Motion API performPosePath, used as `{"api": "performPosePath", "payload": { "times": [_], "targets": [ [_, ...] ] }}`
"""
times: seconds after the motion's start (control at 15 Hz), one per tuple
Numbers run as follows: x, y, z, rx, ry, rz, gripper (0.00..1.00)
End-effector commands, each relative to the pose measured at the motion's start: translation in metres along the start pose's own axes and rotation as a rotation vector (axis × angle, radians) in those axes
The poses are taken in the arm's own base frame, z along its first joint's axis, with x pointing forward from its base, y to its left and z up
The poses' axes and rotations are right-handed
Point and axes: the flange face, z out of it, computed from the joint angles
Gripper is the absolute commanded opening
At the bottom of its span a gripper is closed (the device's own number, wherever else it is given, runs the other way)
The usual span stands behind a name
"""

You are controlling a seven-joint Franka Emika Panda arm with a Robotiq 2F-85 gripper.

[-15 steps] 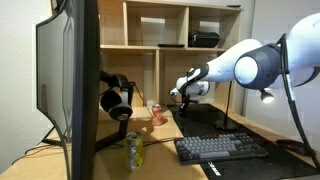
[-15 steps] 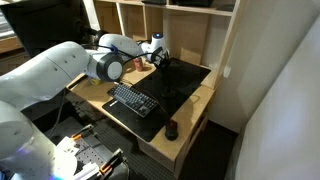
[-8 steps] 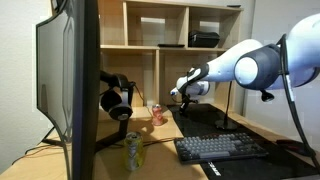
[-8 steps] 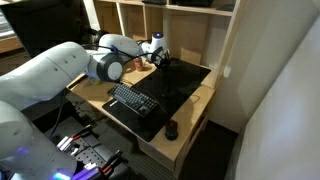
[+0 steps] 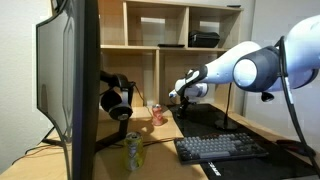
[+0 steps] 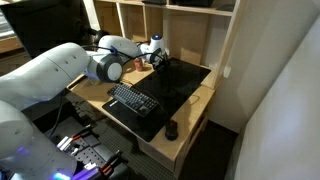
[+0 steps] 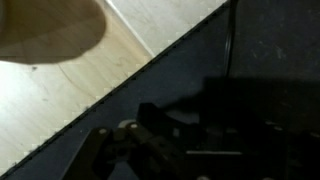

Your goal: Turn off the desk lamp

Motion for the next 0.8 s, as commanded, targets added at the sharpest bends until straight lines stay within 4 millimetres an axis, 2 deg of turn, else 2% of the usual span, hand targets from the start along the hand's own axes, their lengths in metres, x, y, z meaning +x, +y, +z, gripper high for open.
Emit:
{"api": "performPosePath", "payload": {
  "times": [0.0,0.33,0.6,0.67,0.73],
  "targets": [
    [0.005,-0.004,0.003,0.038,0.024,-0.001,1.00],
    [-0.003,-0.023,-0.028,0.175,0.051,-0.042,1.00],
    [-0.024,-0.031,-0.071,0.156,-0.004,-0.074,1.00],
    [-0.018,-0.031,-0.050,0.184,0.003,-0.055,1.00],
    [-0.024,-0.033,-0.060,0.186,-0.005,-0.060,1.00]
  ]
}}
